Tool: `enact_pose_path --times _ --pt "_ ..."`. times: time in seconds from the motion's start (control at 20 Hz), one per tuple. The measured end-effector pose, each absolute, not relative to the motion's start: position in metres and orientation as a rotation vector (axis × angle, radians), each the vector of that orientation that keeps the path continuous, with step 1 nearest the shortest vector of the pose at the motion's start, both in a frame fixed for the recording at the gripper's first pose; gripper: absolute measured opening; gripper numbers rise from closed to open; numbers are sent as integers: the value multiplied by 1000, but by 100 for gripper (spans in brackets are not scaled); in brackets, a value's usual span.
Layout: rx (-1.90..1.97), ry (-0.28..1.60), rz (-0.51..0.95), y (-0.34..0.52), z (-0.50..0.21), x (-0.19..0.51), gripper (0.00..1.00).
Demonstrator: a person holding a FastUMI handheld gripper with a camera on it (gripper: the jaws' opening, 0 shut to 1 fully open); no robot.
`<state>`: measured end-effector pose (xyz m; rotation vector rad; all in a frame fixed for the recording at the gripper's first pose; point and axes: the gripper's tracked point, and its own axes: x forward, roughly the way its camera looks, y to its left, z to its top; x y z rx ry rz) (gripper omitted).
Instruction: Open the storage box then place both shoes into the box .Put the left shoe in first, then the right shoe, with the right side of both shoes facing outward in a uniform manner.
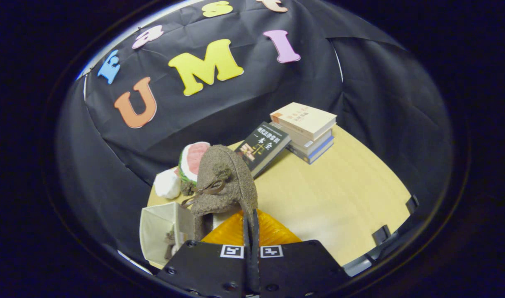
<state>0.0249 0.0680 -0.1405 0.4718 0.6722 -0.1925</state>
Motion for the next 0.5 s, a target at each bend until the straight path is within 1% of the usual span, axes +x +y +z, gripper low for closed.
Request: enact_pose_path --times 0.15,0.3,0.5 --pt "463 680 -155 138 -133 25 0" --pt "429 702 -120 196 -141 26 0" --pt "421 746 -125 242 -161 30 0"
